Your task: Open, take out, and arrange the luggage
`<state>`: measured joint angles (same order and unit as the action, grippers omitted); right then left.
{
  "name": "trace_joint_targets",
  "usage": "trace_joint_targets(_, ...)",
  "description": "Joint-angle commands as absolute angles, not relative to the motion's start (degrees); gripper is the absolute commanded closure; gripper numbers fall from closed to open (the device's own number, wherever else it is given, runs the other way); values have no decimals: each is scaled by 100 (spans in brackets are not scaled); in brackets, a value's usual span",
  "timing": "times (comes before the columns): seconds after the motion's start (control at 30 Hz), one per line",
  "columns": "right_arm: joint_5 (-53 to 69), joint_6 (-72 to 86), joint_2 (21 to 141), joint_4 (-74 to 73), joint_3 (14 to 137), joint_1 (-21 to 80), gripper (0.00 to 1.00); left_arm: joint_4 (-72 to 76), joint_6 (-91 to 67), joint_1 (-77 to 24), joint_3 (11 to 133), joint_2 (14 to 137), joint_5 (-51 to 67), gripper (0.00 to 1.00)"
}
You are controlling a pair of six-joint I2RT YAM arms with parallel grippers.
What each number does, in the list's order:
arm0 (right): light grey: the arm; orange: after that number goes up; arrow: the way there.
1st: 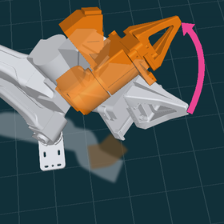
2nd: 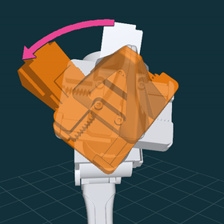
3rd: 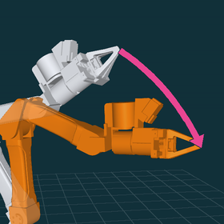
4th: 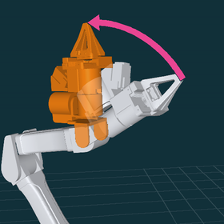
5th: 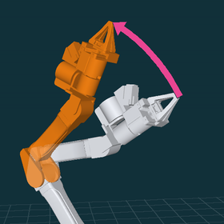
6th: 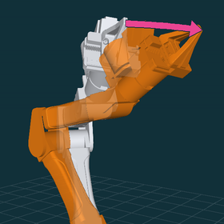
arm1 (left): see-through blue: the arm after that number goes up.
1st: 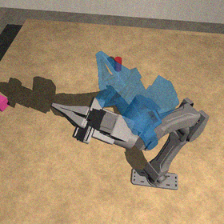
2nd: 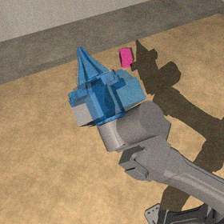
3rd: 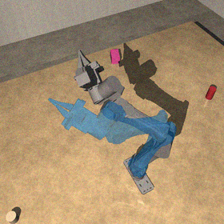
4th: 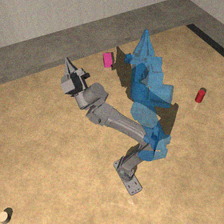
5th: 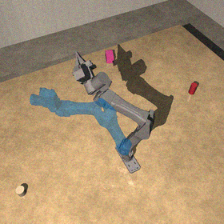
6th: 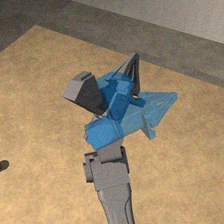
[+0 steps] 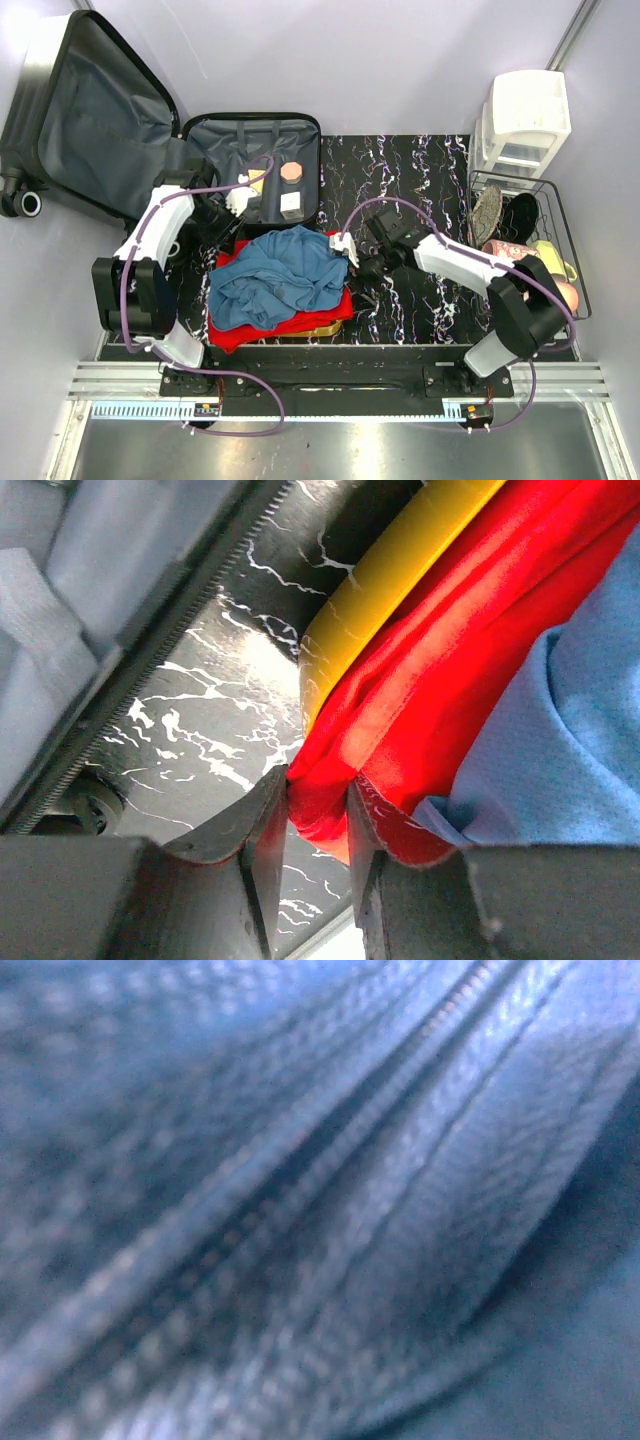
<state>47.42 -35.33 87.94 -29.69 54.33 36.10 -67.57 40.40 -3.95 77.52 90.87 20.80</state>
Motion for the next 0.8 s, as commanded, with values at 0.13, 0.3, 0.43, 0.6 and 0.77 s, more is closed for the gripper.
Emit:
trace_joint_targets(0.13,4640,-2954,9544,-1627,6134,3806,13,-6907,4086,-9,8604,9404,2224,71)
trace_joint_targets(0.3,4632,-2936,9782,-1486,6363,3885,13,-7198,3964,298,9366,9440,1846,31)
trace_joint_targets(0.43,4693,-2936,9966,-1450,6556,3920,13,-7268,3649,536,10378,9439,1705,16)
trace_joint_targets(0.6,4755,-2865,10116,-1345,6706,4148,13,-7619,3148,563,11879,9676,2126,13)
trace_joint_targets(0.77,4764,-2751,10301,-1204,6890,4421,13,-7787,2751,554,12252,9660,3047,12)
